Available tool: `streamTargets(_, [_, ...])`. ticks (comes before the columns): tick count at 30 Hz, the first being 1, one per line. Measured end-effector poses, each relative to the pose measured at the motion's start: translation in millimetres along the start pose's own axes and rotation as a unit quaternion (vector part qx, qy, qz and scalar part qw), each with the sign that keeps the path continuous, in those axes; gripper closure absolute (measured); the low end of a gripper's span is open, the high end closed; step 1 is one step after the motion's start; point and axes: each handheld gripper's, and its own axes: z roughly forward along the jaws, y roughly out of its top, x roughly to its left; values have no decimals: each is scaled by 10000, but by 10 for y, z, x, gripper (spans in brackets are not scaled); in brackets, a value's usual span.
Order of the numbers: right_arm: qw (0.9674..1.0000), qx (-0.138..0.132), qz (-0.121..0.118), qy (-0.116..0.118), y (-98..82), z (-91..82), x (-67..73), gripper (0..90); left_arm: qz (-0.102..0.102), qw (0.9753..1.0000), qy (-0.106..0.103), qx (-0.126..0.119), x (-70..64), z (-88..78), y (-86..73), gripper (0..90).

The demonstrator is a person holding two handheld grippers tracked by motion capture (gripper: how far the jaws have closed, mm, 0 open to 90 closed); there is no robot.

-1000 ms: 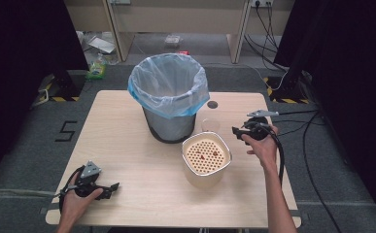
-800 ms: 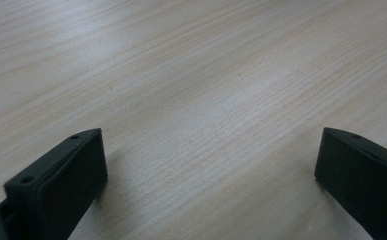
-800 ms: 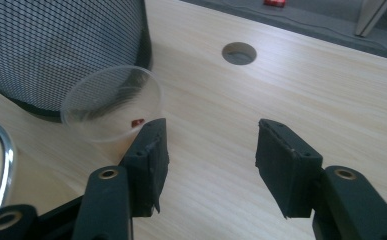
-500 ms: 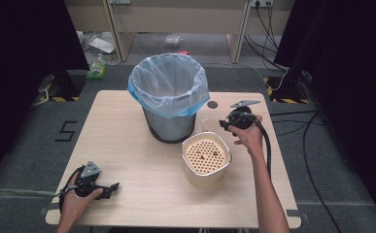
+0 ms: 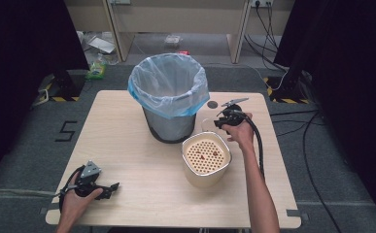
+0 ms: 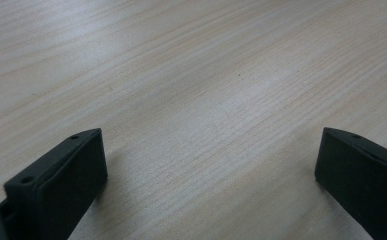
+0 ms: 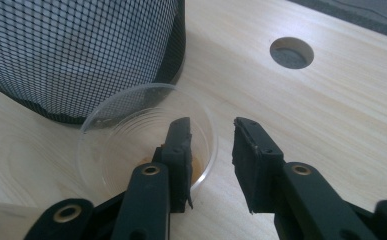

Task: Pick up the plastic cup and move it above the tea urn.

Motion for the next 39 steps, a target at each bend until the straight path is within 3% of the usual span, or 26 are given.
streamTargets(7, [9996, 281, -41, -23, -36, 113, -50, 776, 0, 10000, -1, 1, 0, 0, 0, 0])
streamTargets(13, [9992, 385, -36, 39, -56, 113, -72, 817, 3, 10000, 0, 1, 0, 0, 0, 0])
streamTargets(15, [9991, 398, -133, 65, -57, 94, -71, 829, 7, 10000, -4, 0, 1, 0, 0, 0])
streamTargets(20, [9994, 175, -270, 124, -43, -15, -87, 872, 10, 10000, -7, 0, 2, 1, 0, 0])
streamTargets(22, [9990, 170, -414, -78, -35, -71, -101, 872, 11, 10000, -7, -1, 3, 1, 0, 0])
streamTargets(27, [9983, -51, -479, -316, -30, -219, -135, 873, 14, 10000, -13, -3, 4, 2, 1, 0])
streamTargets(39, [9926, -611, -754, -730, 25, -561, -94, 873, 10, 10000, -12, -6, 4, 3, 2, 0])
